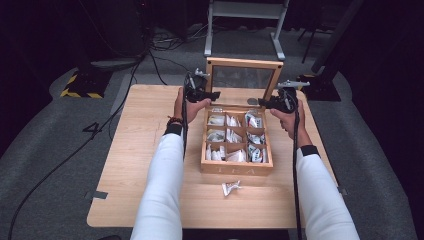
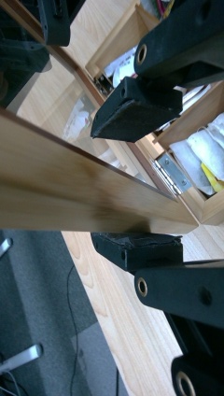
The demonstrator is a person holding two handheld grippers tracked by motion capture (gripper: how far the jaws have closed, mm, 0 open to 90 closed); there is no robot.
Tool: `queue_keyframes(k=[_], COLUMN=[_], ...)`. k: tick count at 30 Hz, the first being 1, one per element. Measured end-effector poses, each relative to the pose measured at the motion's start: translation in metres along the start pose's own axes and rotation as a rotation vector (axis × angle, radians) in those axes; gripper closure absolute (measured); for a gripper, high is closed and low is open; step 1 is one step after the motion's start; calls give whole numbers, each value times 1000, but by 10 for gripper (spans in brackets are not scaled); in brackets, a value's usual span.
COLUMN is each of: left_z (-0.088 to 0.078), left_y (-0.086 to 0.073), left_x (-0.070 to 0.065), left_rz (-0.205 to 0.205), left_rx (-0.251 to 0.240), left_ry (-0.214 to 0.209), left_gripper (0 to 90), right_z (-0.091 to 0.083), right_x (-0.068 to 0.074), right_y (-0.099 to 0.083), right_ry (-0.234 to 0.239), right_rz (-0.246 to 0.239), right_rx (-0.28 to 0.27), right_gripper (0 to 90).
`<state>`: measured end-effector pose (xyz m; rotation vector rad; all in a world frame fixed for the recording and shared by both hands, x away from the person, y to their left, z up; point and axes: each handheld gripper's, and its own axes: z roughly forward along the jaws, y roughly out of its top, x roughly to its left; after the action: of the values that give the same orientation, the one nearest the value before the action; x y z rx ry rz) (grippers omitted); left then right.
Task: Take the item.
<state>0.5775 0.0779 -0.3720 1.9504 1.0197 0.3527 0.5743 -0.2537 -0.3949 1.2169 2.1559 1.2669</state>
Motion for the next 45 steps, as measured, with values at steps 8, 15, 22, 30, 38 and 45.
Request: queue_keyframes(k=[8, 15, 22, 30, 38, 45], left_z=[-19, -31, -42, -57, -71, -76], left_y=[3, -5, -7, -6, -5, -13], left_x=[-8, -14, -18, -23, -31, -37], left_rz=[32, 70, 81, 89, 121, 140], left_rx=[-31, -46, -57, -89, -106, -97], left_ry=[2, -12, -14, -36, -37, -41], left_gripper=[463, 488, 509, 508, 511, 507], right_z=[-15, -23, -30, -46, -56, -65], right_x=[2, 11, 12, 20, 24, 28], right_y=[2, 0, -2, 3, 4, 1], right_ry=[14, 0, 10, 25, 38, 49], right_rz=[-18, -70, -73, -93, -117, -139], right_rx=[-27, -28, -42, -80, -89, -88], right_gripper=[546, 538, 526, 527, 529, 518])
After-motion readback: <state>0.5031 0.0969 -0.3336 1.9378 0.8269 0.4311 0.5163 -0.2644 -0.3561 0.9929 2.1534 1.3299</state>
